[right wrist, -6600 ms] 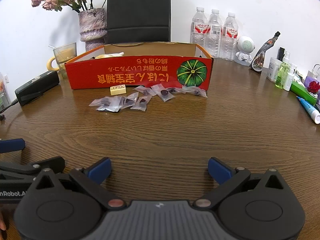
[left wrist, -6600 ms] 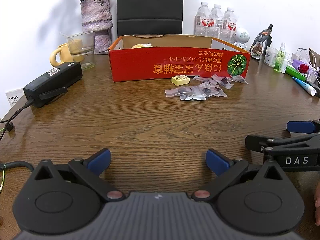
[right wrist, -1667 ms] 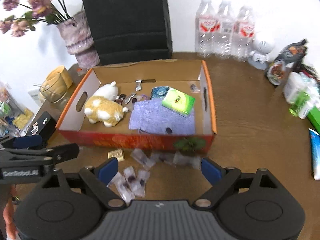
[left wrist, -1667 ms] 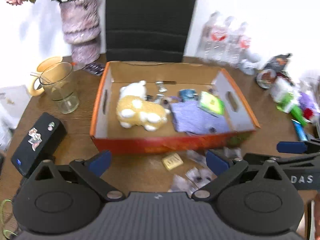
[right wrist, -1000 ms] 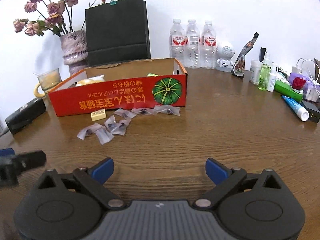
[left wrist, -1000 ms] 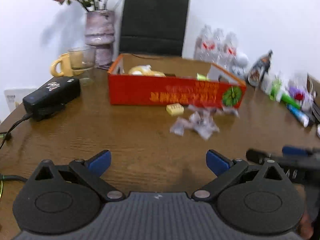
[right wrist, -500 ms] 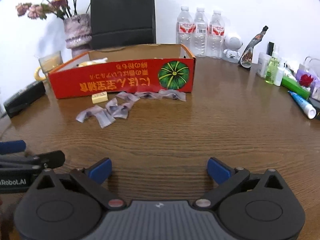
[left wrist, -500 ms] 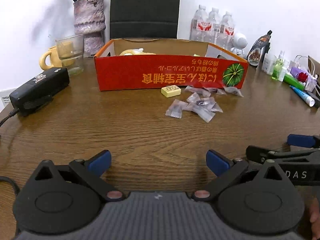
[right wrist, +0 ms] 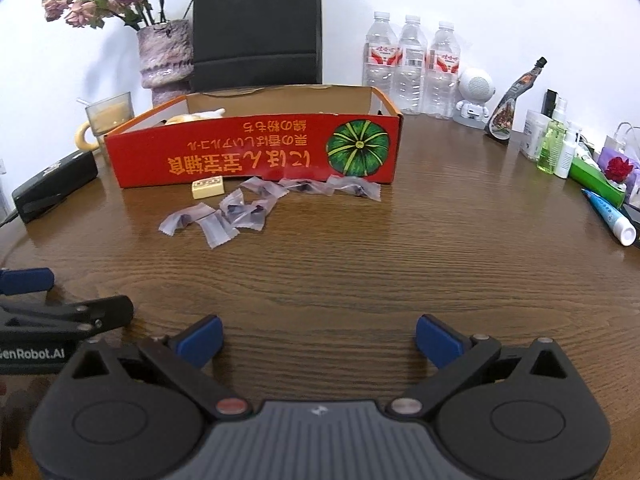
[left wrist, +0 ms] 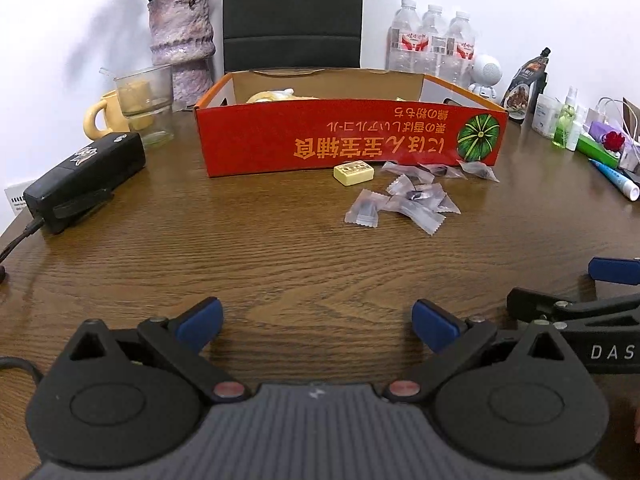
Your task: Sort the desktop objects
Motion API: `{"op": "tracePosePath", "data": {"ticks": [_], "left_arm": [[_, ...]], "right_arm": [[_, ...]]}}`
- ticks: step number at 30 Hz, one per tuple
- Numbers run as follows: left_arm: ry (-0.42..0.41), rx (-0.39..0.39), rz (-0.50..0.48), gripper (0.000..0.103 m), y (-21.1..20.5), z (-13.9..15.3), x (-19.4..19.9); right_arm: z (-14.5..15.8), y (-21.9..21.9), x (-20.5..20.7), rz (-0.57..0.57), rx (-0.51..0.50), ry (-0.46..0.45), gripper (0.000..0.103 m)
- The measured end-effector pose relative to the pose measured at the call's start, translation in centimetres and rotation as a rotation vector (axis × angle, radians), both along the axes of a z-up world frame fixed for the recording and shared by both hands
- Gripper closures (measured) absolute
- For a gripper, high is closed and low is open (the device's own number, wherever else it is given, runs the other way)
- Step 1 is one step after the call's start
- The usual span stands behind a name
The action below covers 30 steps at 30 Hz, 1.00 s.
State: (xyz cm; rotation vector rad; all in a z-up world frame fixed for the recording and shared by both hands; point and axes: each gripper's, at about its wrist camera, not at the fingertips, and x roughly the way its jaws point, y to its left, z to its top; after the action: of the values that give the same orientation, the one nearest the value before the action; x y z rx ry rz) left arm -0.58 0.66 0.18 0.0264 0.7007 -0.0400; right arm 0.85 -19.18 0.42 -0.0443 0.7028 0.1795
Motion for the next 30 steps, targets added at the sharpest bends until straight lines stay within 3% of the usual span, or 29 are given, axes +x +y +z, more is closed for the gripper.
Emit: {"op": "tracePosePath", "data": {"ticks": [30], "left_arm": [[0.002,0.001,-0.006,0.0,0.02,-0.01,0.03]], "right_arm": [[-0.03,0.07,0.05,0.009,0.0,0.0,0.0]]}}
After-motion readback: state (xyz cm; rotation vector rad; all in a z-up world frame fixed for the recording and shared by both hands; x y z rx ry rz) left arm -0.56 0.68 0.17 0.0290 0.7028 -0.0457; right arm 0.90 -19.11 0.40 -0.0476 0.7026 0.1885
